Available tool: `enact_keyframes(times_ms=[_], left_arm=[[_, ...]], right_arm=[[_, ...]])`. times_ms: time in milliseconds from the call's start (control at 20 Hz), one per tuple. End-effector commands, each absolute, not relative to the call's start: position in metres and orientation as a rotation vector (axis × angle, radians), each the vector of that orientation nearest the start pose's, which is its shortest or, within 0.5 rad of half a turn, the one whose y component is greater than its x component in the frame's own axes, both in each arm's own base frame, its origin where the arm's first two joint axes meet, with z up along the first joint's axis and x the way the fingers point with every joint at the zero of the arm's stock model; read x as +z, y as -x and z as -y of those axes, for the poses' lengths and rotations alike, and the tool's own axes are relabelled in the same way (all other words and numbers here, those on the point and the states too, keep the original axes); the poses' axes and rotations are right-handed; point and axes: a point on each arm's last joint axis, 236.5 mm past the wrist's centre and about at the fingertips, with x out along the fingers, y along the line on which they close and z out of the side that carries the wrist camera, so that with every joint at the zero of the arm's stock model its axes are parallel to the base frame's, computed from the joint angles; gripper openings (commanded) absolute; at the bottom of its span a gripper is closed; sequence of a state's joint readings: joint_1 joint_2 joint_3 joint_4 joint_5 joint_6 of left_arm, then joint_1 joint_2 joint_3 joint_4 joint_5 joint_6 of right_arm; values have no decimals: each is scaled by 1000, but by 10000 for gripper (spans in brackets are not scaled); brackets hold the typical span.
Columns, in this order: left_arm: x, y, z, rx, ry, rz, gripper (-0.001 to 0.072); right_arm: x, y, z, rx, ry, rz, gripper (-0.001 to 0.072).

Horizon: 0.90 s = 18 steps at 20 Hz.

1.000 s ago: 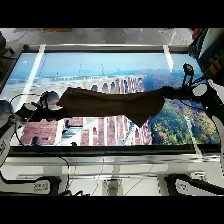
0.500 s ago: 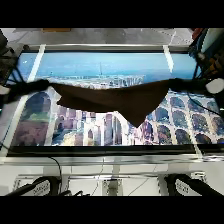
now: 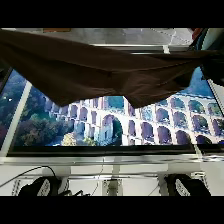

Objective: Fold the clothes and pants, and hang the long-sleeved shirts on hangers.

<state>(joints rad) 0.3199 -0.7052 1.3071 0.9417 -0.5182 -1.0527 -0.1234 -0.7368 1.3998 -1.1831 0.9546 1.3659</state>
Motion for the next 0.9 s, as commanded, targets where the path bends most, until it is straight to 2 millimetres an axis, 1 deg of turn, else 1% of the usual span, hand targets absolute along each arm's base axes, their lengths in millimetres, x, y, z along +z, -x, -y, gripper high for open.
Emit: enact_keyframes(times_ms=[0,50,150,200,250,300,350,400,450,500,550,600,700,750,850], left_arm=[[496,-262,-40,148,-209,320,14],[504,-244,-39,179,-257,344,14],[515,-215,-37,230,-330,382,14],[519,-205,-37,248,-355,394,14],[520,-201,-37,256,-366,399,14],[519,-202,-38,257,-367,395,14],[514,-210,-40,252,-361,375,13],[504,-224,-43,240,-344,332,13],[484,-246,-46,209,-302,261,13],[458,-270,-47,167,-255,171,13],[418,-301,-45,101,-194,37,13],[373,-329,-38,21,-115,-101,13],[272,-379,-13,-157,76,-389,13],[228,-398,-3,-214,102,-494,14],[148,-434,18,-318,47,-652,14]], right_arm=[[420,-260,-44,203,-33,-103,11],[430,-242,-47,205,-26,-68,10],[446,-211,-51,206,-17,-1,10],[451,-200,-52,204,-10,22,10],[452,-196,-52,202,-13,31,10],[452,-197,-51,199,-34,27,10],[448,-204,-48,191,-59,8,10],[441,-215,-45,182,-85,-22,10],[429,-232,-43,178,-109,-75,10],[410,-252,-41,179,-130,-153,10],[385,-271,-41,182,-154,-251,10],[350,-292,-40,186,-172,-382,10],[275,-328,-39,191,-206,-642,10],[240,-345,-37,190,-225,-748,10],[170,-380,-32,174,-273,-916,11]])
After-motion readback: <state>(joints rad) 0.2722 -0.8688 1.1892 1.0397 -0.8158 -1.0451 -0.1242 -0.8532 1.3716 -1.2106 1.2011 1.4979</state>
